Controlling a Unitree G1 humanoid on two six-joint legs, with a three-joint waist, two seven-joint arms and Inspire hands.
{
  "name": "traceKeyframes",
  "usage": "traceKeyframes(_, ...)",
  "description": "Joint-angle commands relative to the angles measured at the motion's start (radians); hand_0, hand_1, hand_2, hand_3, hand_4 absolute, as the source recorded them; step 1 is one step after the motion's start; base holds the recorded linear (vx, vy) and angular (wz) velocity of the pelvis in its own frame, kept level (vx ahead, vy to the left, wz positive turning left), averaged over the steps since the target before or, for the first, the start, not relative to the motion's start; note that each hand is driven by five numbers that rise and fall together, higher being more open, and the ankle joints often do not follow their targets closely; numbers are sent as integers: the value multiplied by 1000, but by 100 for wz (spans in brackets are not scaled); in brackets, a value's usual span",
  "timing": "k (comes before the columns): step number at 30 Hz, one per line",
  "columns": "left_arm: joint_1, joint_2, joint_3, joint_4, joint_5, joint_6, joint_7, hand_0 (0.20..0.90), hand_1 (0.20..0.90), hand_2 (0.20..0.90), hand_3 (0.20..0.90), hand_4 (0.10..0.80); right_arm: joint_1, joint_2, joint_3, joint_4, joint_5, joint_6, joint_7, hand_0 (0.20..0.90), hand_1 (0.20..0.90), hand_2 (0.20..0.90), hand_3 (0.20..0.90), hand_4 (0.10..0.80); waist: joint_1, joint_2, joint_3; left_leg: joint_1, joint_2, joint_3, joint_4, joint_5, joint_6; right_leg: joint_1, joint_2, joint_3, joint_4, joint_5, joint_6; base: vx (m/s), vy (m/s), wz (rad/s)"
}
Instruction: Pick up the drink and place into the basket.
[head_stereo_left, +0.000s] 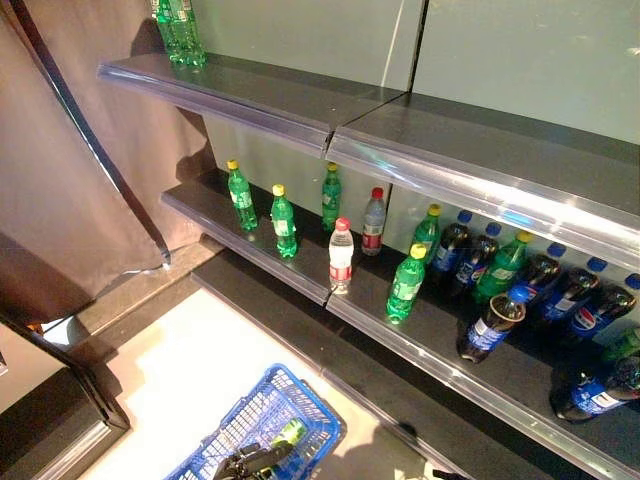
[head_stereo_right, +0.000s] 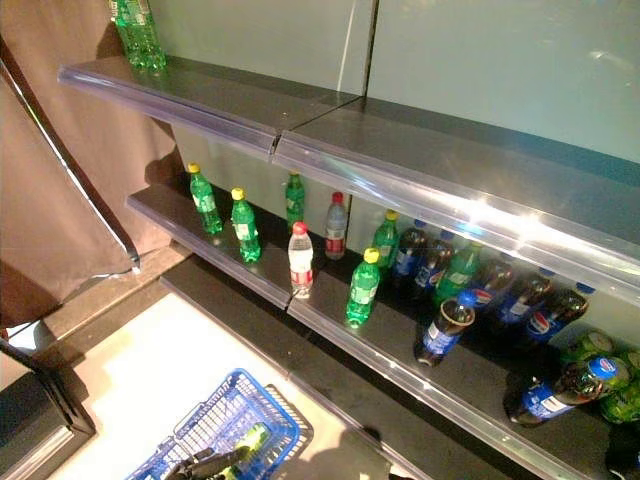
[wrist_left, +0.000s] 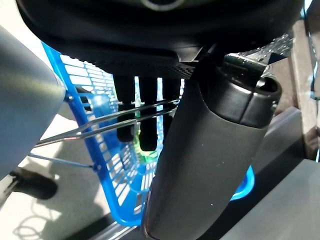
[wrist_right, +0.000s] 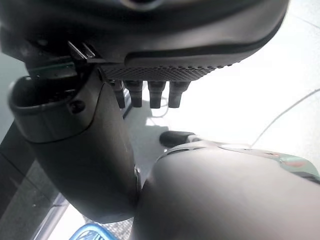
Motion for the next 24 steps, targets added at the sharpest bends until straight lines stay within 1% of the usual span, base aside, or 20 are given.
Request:
traceKeyframes(1,-6,77,-13,50,83,-39,15,300,300,300,200,100,2,7,29,101,-45,14,-12,900,900,900,900,800,-5,-34,24,-23,-44,-3,-3,-17,51,23,-63,14,2,7,49,0,0,0)
traceKeyframes(4,-4,75,-16,49,88,-42,15,300,300,300,200,100,3,9,32,100,-57,-7,-26,900,900,900,900,800,-4,-34,24,-22,-45,-6,-3,-18,53,24,-63,14,2,7,48,0,0,0)
traceKeyframes(9,-1,79,-19,31,96,-34,18,300,300,300,200,100,-6,-1,50,26,-60,-137,-55,900,900,900,900,800,0,-39,30,-24,-46,-12,-3,-16,51,24,-62,15,2,9,49,0,0,0)
traceKeyframes(10,0,81,-22,25,98,-32,19,300,300,300,200,100,-10,-6,59,-8,-51,-145,-61,900,900,900,900,800,1,-41,32,-25,-46,-13,-3,-15,51,24,-62,16,2,9,48,-11,-38,1)
traceKeyframes(12,5,88,-26,2,103,-23,22,300,300,300,200,100,-16,-22,86,-127,-34,-175,-72,900,900,900,900,800,1,-46,35,-26,-44,-12,-3,-15,52,21,-61,17,2,11,48,-13,-42,0)
traceKeyframes(13,11,92,-28,-12,102,-19,23,300,300,300,200,100,-16,-34,99,-215,-19,-156,-77,900,900,900,900,800,1,-49,37,-27,-43,-12,-3,-15,52,20,-60,17,2,12,48,-12,-36,0)
traceKeyframes(14,16,93,-30,-21,102,-18,25,300,300,300,200,100,-15,-41,106,-268,-17,-153,-79,900,900,900,900,800,0,-50,38,-28,-43,-12,-3,-15,52,19,-60,17,2,12,48,-13,-37,0)
traceKeyframes(15,23,95,-31,-34,102,-20,25,300,300,300,200,100,-12,-52,117,-361,-5,-164,-72,900,900,900,900,800,-2,-52,39,-29,-42,-12,-3,-15,52,17,-59,18,2,13,48,-13,-34,-1)
traceKeyframes(16,35,97,-29,-54,103,-18,27,300,300,300,200,100,-2,-65,128,-512,4,-99,-84,900,900,900,900,800,-6,-54,40,-31,-42,-12,-3,-14,53,15,-59,21,2,13,47,-17,-35,-2)
traceKeyframes(17,46,99,-27,-70,106,-17,27,300,300,300,200,100,8,-74,133,-599,-2,-99,-78,900,900,900,900,800,-10,-56,40,-34,-41,-10,-3,-14,52,12,-59,22,2,13,48,-27,-37,-2)
traceKeyframes(19,67,104,-24,-98,105,-18,26,300,300,300,200,100,32,-105,144,-782,-12,-130,-57,900,900,900,900,800,-19,-59,40,-39,-40,-6,-3,-12,52,7,-58,24,2,13,49,-14,-16,0)
traceKeyframes(21,73,107,-24,-105,104,-20,24,300,300,300,200,100,39,-125,145,-868,-22,-153,-32,900,900,900,900,800,-24,-61,39,-40,-39,-4,-3,-12,51,5,-56,24,2,11,49,0,0,0)
traceKeyframes(22,80,107,-20,-112,109,-23,22,300,300,300,200,100,37,-147,138,-952,-20,-175,11,900,900,900,900,800,-26,-62,38,-40,-37,-2,-3,-11,50,4,-56,25,2,10,49,0,0,0)
traceKeyframes(24,85,108,-19,-117,110,-23,23,300,300,300,200,100,36,-165,134,-1029,-21,-183,47,900,900,900,900,800,-28,-64,37,-40,-36,0,-3,-12,49,4,-55,25,2,7,49,0,0,0)
